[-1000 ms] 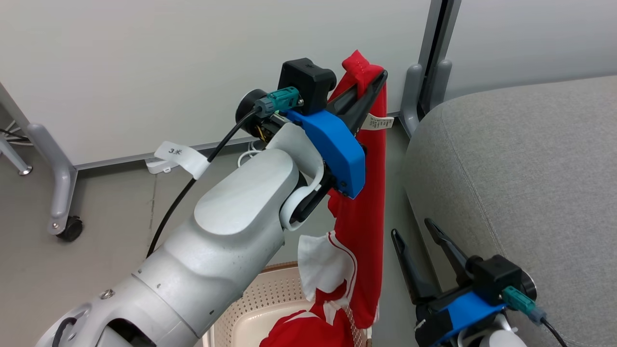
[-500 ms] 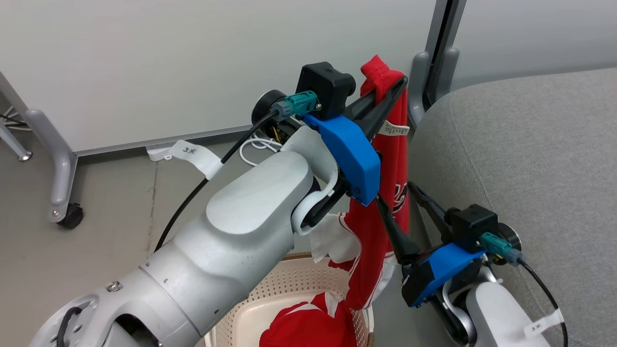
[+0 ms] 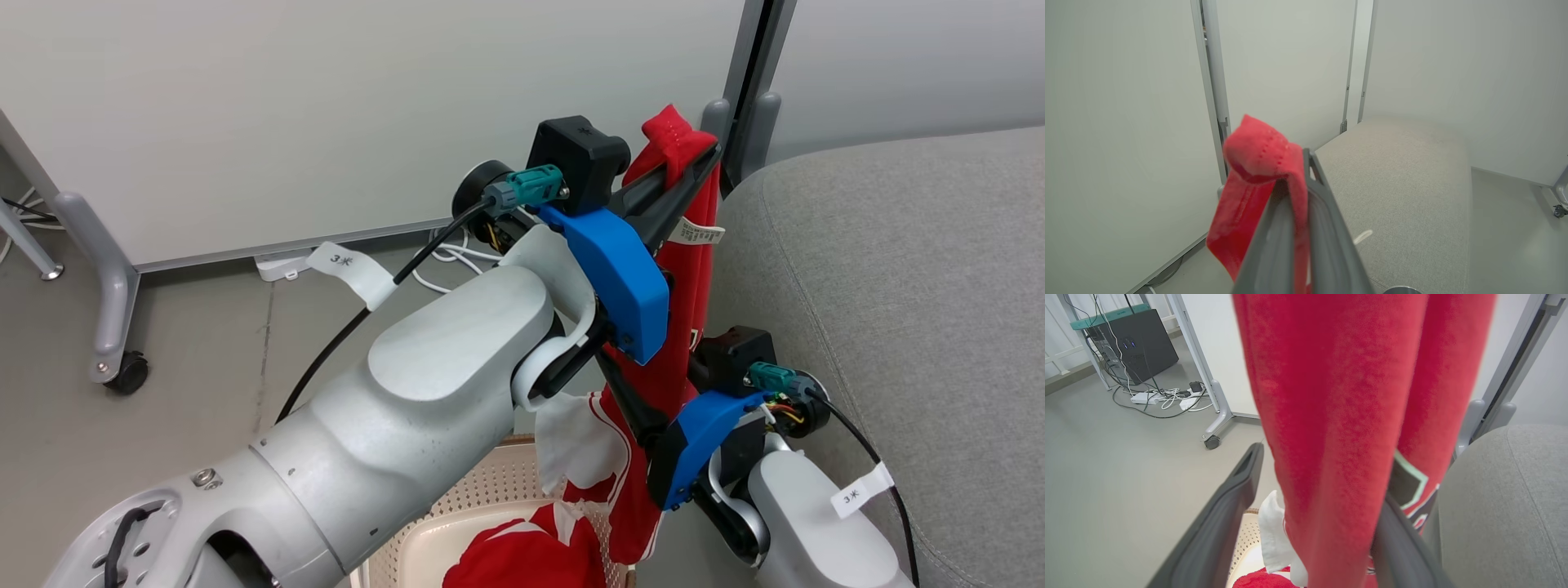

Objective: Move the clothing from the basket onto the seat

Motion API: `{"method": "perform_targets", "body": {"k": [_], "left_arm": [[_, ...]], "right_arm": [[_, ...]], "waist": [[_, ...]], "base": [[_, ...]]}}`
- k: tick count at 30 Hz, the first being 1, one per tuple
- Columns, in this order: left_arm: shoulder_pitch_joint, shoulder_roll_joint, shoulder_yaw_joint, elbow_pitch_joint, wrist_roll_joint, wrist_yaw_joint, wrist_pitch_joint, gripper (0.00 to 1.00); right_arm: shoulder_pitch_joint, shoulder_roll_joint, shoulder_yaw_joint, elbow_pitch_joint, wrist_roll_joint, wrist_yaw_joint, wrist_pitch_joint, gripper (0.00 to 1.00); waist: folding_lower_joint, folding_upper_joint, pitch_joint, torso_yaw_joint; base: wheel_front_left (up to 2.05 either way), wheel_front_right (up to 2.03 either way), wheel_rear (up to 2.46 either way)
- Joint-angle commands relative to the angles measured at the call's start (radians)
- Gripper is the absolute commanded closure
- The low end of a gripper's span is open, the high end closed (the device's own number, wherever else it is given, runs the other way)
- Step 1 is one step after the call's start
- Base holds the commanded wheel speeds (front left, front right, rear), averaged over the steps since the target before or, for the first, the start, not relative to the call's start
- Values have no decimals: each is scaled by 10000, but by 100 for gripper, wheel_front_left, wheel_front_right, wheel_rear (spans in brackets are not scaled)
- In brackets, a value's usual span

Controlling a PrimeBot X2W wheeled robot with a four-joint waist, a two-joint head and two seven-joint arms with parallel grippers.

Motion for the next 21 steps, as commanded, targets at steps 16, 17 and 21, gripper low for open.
{"method": "perform_targets", "body": {"k": [16,17,21], "left_arm": [[-426,4,-626,185,-657,232,-372,100],[-448,4,-646,206,-687,240,-382,100],[-509,4,-750,278,-747,216,-427,100]], "right_arm": [[-907,-32,789,1581,827,5,-642,100],[-932,-32,805,1616,837,5,-692,100],[-1001,-32,881,1731,901,5,-787,100]], "waist": [[-1,-1,-169,-106],[-1,-1,-171,-114],[-1,-1,-186,-131]], "base": [[0,0,0],[0,0,0],[0,0,0]]}}
